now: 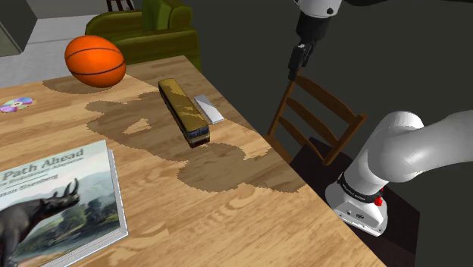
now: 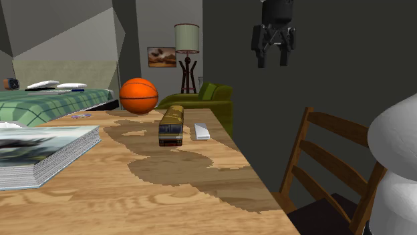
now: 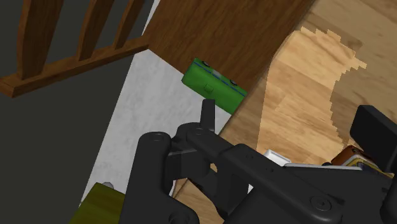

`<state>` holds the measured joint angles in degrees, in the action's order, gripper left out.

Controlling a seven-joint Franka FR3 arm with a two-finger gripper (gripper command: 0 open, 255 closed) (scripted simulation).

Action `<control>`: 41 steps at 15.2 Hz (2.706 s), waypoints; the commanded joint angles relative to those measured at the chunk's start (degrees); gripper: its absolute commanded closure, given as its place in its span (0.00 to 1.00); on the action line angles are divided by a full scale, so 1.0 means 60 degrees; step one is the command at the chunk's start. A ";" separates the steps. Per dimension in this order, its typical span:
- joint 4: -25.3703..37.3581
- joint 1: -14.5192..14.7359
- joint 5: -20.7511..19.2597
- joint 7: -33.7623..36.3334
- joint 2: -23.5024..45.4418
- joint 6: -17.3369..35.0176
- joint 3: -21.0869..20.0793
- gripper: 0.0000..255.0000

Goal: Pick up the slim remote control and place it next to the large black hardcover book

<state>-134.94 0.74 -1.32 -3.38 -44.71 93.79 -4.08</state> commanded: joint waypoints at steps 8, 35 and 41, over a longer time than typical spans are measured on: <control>0.0409 -0.0149 0.0197 0.0927 0.2291 0.1748 -0.0473 0.00; 0.6904 -0.0059 -0.0793 0.3954 1.1776 0.4234 -0.0907 0.00; 0.6624 -0.0049 -0.0863 0.3998 1.2078 0.4812 -0.0870 0.00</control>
<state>-95.15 0.43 -6.42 20.59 27.34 122.18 -9.34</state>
